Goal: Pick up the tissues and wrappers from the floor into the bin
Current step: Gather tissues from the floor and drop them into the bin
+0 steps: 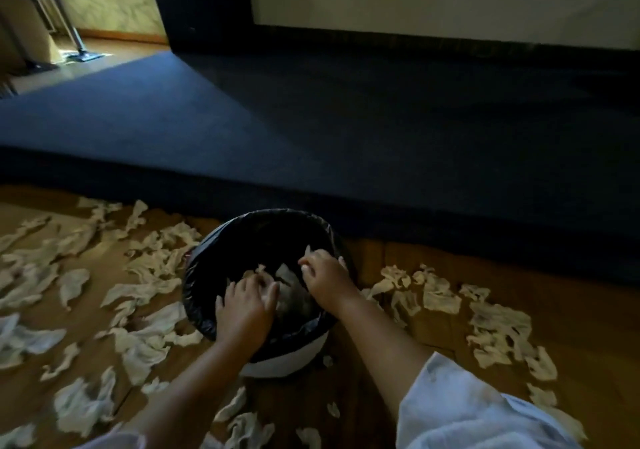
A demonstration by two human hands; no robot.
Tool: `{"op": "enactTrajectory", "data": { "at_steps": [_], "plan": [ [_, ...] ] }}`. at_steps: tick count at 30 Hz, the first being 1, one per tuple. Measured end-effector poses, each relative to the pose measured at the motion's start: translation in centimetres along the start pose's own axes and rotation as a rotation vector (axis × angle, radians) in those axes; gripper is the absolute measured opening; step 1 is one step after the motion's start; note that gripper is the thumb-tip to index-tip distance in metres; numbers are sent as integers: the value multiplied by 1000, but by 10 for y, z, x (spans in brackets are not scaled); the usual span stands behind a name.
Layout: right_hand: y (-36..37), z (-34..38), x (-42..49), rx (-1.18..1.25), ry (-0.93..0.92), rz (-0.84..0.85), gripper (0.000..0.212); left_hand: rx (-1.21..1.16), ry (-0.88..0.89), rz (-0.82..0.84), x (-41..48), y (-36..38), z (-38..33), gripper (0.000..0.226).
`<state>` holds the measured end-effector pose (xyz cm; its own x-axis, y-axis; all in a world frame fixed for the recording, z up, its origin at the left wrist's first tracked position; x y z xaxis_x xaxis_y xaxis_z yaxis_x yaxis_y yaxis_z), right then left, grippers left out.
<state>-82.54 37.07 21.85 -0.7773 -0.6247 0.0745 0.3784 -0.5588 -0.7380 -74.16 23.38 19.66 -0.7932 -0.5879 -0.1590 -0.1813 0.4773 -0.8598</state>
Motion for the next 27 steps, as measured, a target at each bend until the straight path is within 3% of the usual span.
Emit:
{"op": "enactTrajectory", "data": {
  "at_steps": [5,9,17,27],
  "plan": [
    [27,-23,-22,-249,-91,76,37,126,82,-118,-13,15,12,64],
    [28,-32,-15,-342,-114,57,40,204,54,-43,-2,26,8,57],
    [28,-43,-5,-385,-166,15,57,278,18,6,14,29,-1,59],
    [30,-47,1,-373,-136,12,56,272,53,9,17,29,0,60]
  ]
}}
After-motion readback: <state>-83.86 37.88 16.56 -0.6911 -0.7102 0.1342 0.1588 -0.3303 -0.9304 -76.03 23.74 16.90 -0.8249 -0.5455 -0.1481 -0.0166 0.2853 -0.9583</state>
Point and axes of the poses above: each hand's wrist, its own x-axis towards the middle knuckle, its own y-axis out of the palm, z = x × y, the point moved 3 cm from there along x, towards the middle knuckle, and after that the axes turned 14 degrees about -y, right-handed, at the moved point
